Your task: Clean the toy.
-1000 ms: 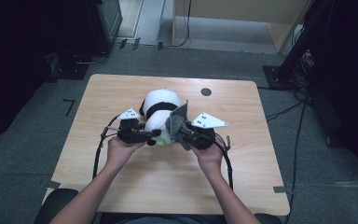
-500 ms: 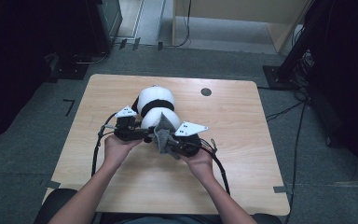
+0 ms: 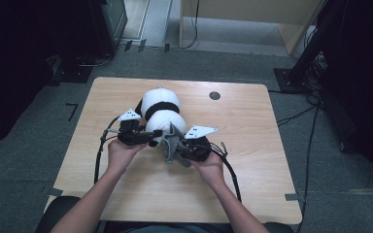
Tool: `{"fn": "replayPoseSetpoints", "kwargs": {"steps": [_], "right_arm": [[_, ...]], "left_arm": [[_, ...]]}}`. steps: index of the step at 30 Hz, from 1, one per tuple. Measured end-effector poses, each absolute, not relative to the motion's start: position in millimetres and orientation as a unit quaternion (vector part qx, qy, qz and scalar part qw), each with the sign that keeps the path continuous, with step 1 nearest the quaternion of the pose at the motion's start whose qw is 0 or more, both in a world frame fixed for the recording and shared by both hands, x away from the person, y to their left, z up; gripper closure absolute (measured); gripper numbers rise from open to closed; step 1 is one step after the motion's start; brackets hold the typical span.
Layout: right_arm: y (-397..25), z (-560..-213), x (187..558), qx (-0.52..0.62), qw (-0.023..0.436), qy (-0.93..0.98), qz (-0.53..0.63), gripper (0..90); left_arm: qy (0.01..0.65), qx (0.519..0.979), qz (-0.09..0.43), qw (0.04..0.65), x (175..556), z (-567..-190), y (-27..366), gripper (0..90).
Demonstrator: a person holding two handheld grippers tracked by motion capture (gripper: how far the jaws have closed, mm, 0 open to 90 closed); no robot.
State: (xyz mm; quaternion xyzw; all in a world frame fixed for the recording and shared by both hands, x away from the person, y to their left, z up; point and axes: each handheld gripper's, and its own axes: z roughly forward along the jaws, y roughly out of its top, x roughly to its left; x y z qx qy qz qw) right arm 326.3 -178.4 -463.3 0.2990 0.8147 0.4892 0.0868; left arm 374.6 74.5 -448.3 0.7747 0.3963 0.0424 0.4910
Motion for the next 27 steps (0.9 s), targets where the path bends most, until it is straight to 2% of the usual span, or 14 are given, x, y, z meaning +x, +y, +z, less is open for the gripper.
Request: {"fn": "replayPoseSetpoints", "kwargs": {"steps": [10, 15, 19, 27], "right_arm": [[-183.8, -473.4, 334.3, 0.319, 0.094, 0.829, 0.449, 77.0], [-194.6, -473.2, 339.4, 0.342, 0.118, 0.825, 0.435, 76.7], [-218.2, -467.0, 345.0, 0.384, 0.128, 0.797, 0.448, 76.7], [-259.8, -450.0, 347.4, 0.423, 0.151, 0.766, 0.46, 76.3]], "left_arm": [[0.388, 0.75, 0.017, 0.535, 372.7, -440.9, 81.3, 49.4], [0.383, 0.743, 0.002, 0.548, 374.2, -439.1, 87.6, 49.3], [0.366, 0.759, 0.03, 0.538, 372.6, -438.7, 89.8, 49.1], [0.362, 0.769, 0.05, 0.524, 379.4, -439.7, 98.9, 48.9]]}}
